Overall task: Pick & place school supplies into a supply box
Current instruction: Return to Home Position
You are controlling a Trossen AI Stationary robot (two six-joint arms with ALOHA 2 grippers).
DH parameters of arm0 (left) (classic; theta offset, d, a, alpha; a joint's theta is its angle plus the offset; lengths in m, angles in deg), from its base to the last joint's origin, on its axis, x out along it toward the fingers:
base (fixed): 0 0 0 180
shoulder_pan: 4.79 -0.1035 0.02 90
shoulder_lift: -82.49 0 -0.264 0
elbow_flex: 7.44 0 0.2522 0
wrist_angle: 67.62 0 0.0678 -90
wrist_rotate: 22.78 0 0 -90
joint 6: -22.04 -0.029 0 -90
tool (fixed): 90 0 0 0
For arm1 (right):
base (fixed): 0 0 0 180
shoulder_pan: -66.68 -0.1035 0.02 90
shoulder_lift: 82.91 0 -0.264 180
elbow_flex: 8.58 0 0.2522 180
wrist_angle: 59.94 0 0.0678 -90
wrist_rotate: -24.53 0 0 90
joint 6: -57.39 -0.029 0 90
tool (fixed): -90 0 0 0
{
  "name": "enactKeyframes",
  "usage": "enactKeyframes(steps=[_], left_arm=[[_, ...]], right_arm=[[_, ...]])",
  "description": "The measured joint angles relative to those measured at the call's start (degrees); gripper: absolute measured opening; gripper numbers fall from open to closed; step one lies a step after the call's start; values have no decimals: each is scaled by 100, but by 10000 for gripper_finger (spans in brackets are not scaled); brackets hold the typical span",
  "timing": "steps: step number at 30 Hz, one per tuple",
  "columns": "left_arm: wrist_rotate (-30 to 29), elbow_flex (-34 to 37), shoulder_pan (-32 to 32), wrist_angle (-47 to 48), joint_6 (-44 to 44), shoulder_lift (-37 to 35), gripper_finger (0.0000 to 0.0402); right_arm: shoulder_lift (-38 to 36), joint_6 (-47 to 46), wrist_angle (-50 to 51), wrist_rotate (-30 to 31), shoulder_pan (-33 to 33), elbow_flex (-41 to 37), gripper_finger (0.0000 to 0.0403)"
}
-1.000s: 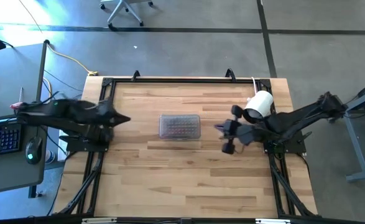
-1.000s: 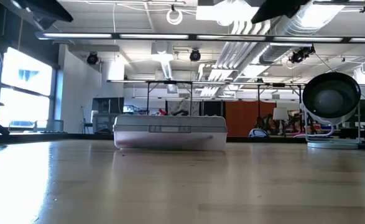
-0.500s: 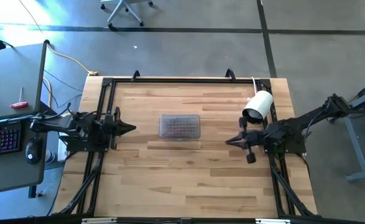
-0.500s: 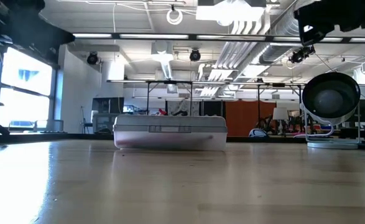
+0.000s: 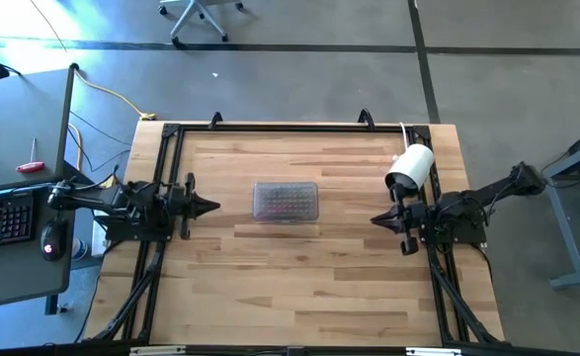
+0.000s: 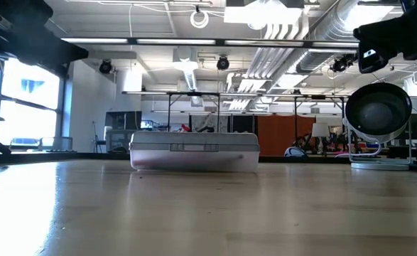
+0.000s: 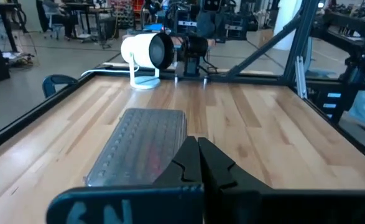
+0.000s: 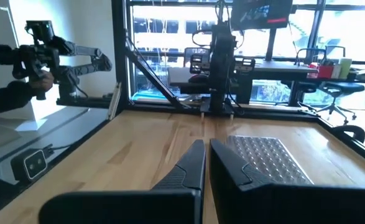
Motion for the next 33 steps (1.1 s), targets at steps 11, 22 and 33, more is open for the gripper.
enactKeyframes(steps=[11, 22, 33], left_arm=[[163, 392, 0, -863, -313, 0, 15], [408, 708, 0, -1159, -291, 5, 15], [1007, 799, 0, -1275, -291, 141, 17]], right_arm=[[-161, 5, 5, 3, 0, -105, 0], [-161, 7, 21, 4, -2, -105, 1], [-159, 156, 25, 2, 0, -105, 1]])
